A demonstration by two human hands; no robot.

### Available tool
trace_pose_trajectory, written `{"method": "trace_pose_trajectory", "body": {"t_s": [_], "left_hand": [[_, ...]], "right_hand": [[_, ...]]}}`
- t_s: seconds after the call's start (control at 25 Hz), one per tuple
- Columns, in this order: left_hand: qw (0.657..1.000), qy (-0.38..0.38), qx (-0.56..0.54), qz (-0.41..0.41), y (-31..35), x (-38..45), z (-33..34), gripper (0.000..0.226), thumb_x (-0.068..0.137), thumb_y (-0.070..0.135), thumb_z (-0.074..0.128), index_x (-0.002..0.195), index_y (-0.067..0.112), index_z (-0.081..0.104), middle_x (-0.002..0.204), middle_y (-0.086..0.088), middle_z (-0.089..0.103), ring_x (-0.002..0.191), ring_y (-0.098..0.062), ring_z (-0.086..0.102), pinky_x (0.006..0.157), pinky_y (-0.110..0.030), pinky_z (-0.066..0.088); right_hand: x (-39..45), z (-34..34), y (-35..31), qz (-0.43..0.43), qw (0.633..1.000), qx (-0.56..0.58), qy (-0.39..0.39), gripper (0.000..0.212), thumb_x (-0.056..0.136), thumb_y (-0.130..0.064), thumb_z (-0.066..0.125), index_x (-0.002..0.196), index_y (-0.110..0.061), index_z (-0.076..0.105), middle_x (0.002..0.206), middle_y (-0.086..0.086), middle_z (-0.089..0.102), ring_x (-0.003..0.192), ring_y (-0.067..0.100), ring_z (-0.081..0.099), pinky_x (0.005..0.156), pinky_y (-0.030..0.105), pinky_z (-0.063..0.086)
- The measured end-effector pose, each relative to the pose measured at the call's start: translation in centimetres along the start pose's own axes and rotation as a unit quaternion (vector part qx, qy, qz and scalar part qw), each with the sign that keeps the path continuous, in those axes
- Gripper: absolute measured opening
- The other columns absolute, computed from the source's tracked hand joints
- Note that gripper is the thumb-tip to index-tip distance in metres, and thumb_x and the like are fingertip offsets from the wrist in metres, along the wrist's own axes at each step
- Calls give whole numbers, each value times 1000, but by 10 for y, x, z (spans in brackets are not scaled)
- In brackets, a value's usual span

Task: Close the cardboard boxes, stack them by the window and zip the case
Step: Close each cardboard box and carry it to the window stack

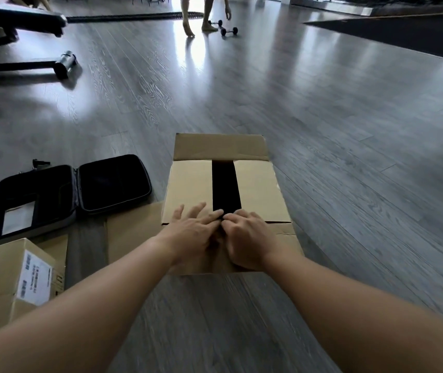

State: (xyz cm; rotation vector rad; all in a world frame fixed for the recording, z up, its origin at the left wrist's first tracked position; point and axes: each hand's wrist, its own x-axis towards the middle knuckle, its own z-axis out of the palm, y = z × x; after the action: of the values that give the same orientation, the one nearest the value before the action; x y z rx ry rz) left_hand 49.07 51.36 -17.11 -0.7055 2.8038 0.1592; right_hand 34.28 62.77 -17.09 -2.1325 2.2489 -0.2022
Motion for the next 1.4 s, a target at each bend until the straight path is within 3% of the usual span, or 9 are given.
{"method": "trace_pose_trajectory", "body": {"t_s": [0.2,0.4,0.6,0.72,0.88,1.04,1.12,1.24,1.4], "left_hand": [[993,63,99,-18,2,-6,-5,51,103,47,26,151,32,32,163,13,20,150,-23,13,113,-65,-3],[952,214,220,2,1,-22,-17,43,83,34,52,120,14,63,136,-3,55,128,-27,46,111,-65,16],[919,275,276,-57,-9,-31,-33,23,79,23,50,88,9,65,117,-12,55,118,-33,46,109,-66,17],[904,220,334,-150,-20,-41,-38,12,78,16,54,77,10,65,122,-19,55,129,-38,35,111,-72,5],[899,84,355,-243,-32,-48,-33,32,87,33,48,100,12,69,126,-25,59,135,-45,34,106,-77,-15],[932,51,240,-268,-40,-46,-24,59,93,57,29,128,19,57,125,-25,59,113,-41,54,105,-67,22],[954,12,133,-270,-45,-41,-16,69,92,69,22,149,31,35,139,-27,48,121,-43,51,96,-58,37],[963,-59,-40,-261,-52,-33,-3,78,86,82,18,155,46,11,155,-29,27,136,-44,39,103,-54,42],[961,-73,-115,-238,-57,-29,10,82,82,86,27,147,36,32,157,-25,26,138,-40,40,107,-51,42]], "right_hand": [[8,17,-19,90,996,-25,-7,39,97,-31,38,122,-13,60,120,7,66,115,29,60,99,40,32],[5,10,-19,111,991,-79,6,64,94,-35,44,148,0,42,158,26,32,149,38,28,113,52,29],[6,-3,-10,143,985,-92,6,67,98,-36,39,154,-1,29,162,29,16,152,43,12,119,59,19],[4,-6,10,177,981,-79,-9,71,97,-40,37,156,-3,25,163,28,12,152,46,7,120,61,12],[-6,-3,44,243,966,-69,-55,73,93,-53,33,154,-12,33,162,31,11,150,49,4,120,61,6],[-13,0,72,299,948,19,-108,77,88,-77,30,145,-28,44,164,29,6,150,49,3,119,60,8],[-17,2,81,303,941,84,-124,80,87,-81,36,149,-31,42,164,28,1,151,47,1,120,57,12],[-19,5,90,283,944,107,-135,85,81,-86,43,150,-36,42,164,28,4,151,46,11,119,55,21],[-18,11,92,284,948,89,-114,80,75,-90,46,131,-34,60,164,25,12,149,45,19,115,55,28]]}}
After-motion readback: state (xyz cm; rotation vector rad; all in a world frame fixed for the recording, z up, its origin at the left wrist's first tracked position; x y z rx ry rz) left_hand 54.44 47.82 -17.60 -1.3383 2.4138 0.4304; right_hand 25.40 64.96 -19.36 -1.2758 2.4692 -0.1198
